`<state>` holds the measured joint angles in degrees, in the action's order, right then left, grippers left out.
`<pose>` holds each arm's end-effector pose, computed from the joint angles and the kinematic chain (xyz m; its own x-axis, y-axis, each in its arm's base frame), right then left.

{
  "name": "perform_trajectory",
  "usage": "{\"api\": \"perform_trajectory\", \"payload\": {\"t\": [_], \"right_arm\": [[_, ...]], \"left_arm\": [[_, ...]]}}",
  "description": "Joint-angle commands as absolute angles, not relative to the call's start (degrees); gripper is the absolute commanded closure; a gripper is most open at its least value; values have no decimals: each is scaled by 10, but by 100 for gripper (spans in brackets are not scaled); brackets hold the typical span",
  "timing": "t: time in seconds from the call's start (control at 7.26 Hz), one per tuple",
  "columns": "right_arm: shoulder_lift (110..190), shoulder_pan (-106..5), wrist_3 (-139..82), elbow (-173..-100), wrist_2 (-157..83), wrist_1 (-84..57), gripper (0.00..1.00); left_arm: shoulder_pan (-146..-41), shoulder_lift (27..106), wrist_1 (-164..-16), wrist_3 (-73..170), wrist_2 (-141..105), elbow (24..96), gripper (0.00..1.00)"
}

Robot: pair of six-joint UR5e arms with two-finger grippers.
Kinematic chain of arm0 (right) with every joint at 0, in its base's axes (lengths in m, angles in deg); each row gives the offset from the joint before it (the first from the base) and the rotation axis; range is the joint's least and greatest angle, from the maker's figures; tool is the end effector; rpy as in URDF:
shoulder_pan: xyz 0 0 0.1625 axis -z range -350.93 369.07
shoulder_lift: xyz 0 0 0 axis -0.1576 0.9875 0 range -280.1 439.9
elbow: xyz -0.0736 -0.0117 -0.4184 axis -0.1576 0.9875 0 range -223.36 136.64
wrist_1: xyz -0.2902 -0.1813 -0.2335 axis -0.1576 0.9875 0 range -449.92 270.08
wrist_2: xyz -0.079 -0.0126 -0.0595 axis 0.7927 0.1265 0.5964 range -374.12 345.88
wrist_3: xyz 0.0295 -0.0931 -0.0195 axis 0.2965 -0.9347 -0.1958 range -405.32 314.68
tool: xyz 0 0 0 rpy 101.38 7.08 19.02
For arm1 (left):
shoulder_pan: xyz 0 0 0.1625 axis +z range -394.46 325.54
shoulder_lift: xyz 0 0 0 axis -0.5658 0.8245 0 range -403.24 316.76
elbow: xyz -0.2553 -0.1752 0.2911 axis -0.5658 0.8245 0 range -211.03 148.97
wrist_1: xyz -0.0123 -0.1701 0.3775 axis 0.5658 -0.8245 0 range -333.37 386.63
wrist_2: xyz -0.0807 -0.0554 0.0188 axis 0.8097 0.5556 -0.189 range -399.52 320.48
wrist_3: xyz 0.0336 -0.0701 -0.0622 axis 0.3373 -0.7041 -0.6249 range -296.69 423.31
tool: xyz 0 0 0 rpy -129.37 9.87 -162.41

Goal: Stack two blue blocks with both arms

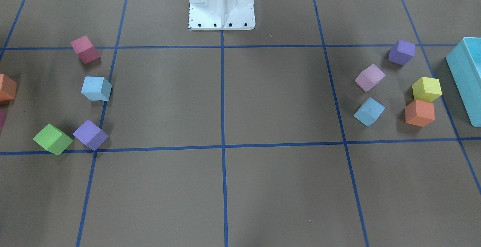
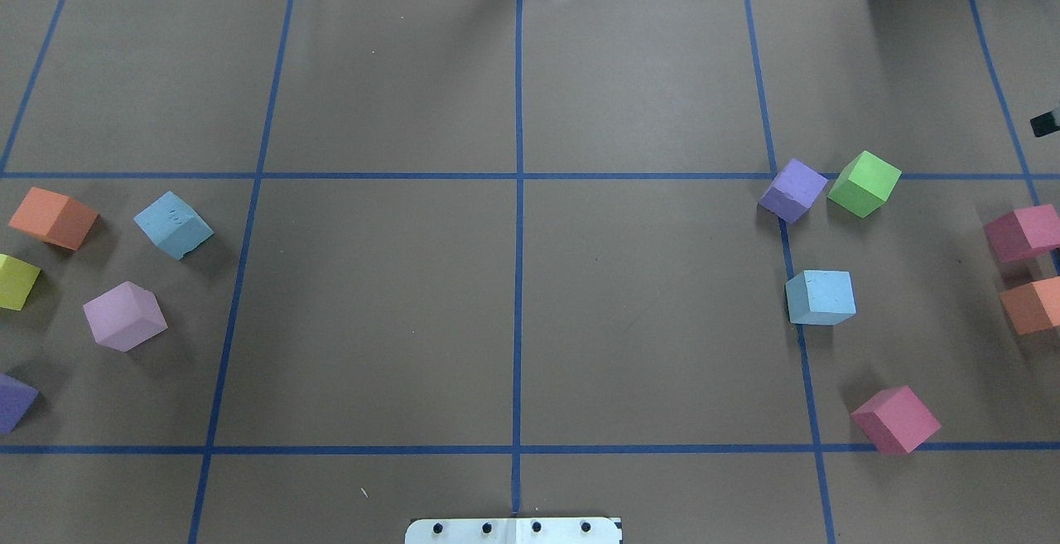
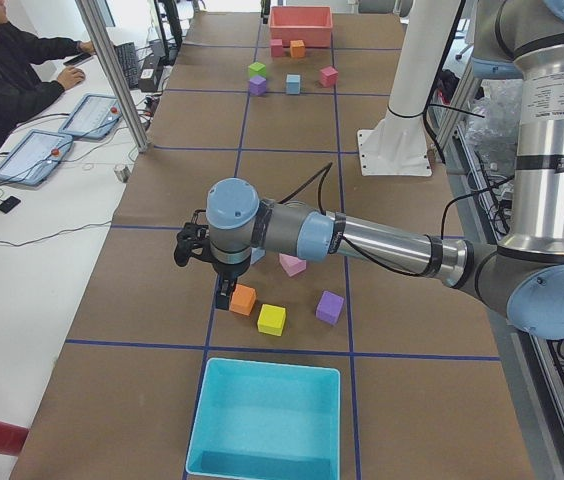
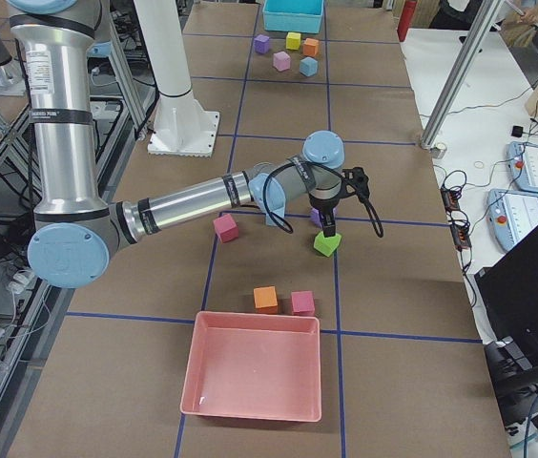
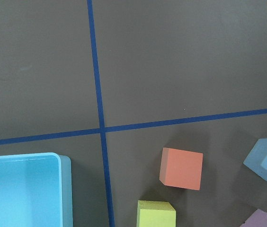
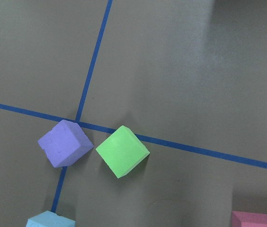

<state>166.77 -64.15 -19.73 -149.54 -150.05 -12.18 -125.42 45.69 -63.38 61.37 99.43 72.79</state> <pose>-0.0895 -0.5105 0.4640 0.6089 -0.1534 0.7783 -0.0188 0.9780 0.2076 -0.0664 -0.4852 0.5427 0.6585 0.1224 -0.7426 0.0385 0.9799 0.1957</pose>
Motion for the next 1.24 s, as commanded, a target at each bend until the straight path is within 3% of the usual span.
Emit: {"api": "perform_trajectory", "payload": {"t": [0.0, 0.28, 1.1], "right_arm": [[1645, -573, -76, -1501, -1454, -122, 0], [1645, -495, -11, -1527, -1364, -122, 1], [1671, -419, 17, -1554, -1338, -126, 0]], "left_arm": [[-1254, 456, -634, 614, 994, 728, 0], [-1254, 456, -633, 614, 993, 727, 0], [-1254, 456, -632, 614, 993, 725, 0]]}}
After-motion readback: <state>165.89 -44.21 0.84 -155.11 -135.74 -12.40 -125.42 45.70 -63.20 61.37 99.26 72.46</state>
